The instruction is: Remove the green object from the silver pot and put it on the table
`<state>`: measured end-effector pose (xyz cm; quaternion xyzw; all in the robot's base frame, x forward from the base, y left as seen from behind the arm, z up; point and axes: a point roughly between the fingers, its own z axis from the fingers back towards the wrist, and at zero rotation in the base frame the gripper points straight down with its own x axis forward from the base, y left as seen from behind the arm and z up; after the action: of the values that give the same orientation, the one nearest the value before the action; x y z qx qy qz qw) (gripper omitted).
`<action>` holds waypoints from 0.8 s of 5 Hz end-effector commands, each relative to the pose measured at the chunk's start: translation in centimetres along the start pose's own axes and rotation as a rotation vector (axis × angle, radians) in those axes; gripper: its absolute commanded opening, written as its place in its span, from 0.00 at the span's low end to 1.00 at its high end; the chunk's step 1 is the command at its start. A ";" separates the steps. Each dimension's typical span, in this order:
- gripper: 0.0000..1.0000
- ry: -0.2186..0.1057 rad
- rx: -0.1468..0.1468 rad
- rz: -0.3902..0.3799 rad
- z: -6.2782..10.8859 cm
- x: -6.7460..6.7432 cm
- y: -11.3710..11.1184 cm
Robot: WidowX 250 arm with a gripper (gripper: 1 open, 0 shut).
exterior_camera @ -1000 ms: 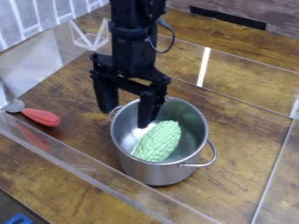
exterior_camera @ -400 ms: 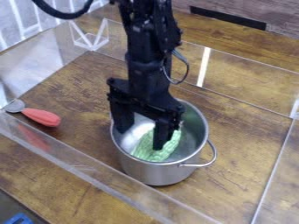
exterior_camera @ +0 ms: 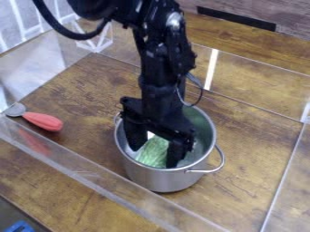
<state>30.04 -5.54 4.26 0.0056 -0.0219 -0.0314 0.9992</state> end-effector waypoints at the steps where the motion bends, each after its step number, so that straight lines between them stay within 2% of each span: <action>1: 1.00 -0.049 -0.006 -0.026 0.2 0.8 -0.7; 4: 1.00 -0.055 -0.020 -0.023 0.0 1.4 -0.8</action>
<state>30.63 -5.90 3.17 -0.0016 -0.0285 -0.0362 0.9989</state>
